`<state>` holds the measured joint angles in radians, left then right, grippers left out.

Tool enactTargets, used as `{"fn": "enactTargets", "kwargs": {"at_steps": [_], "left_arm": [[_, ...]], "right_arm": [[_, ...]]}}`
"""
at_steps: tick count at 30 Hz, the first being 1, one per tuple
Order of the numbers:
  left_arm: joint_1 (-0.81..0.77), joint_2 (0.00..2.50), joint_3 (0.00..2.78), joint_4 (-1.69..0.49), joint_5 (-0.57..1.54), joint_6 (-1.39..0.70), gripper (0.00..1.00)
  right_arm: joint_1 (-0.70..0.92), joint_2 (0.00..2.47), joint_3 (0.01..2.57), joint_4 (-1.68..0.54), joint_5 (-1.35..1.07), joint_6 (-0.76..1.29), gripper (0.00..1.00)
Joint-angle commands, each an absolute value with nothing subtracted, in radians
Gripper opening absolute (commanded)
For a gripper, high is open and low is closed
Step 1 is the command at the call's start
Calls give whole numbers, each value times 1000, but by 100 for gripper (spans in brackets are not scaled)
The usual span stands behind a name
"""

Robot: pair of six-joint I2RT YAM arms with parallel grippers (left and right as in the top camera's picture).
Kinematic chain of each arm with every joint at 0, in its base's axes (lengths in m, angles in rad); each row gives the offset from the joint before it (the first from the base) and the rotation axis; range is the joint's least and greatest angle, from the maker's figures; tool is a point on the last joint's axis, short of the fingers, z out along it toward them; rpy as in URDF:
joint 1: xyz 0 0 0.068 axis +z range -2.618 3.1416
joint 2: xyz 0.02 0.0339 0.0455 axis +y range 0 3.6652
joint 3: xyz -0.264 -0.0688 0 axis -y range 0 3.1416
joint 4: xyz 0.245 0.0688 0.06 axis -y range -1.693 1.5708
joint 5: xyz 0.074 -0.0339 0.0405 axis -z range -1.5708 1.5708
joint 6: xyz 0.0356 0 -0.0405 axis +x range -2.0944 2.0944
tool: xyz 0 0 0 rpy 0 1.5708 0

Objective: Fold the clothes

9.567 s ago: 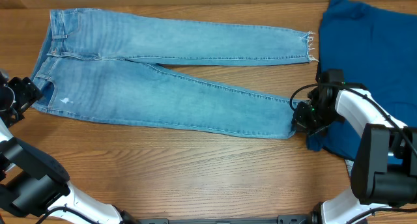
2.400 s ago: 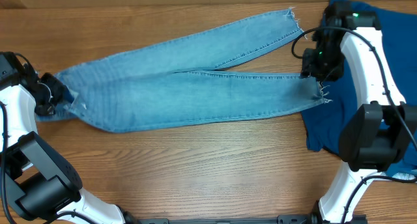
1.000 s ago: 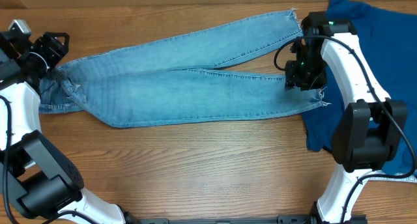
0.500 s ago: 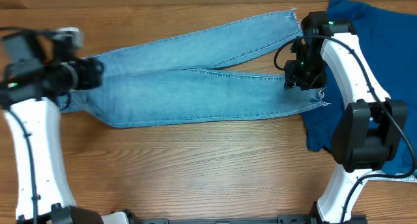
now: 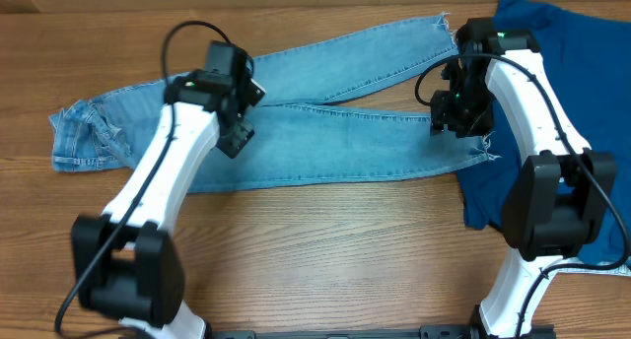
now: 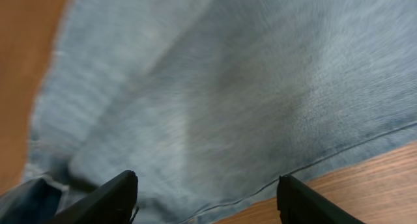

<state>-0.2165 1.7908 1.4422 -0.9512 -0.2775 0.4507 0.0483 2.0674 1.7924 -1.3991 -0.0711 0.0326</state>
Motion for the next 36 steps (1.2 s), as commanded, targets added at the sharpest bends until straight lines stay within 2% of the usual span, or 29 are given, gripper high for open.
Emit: {"fn": "enactTargets", "kwargs": {"at_steps": [1,3,9,17,33,36], "left_arm": [[-233,1872,1437,-955,-325,419,67],[-255,1891,1437,-973,-330,414,66],[-357,1890,1415,-1004,-378,395,70],[-422,1890,1253,-867,-369,410,73],[-499,1890,1126,-774,-289,424,74],[-496,1891,1100,-706,-330,424,68]], "right_arm": [[49,2055,1790,-1396,-73,53,55],[49,2055,1790,-1394,-73,53,56],[44,2055,1790,-1394,-74,57,59],[5,2055,1790,-1396,-101,61,60],[-28,2055,1790,-1393,-115,60,60],[-28,2055,1790,-1393,-115,60,60]]}}
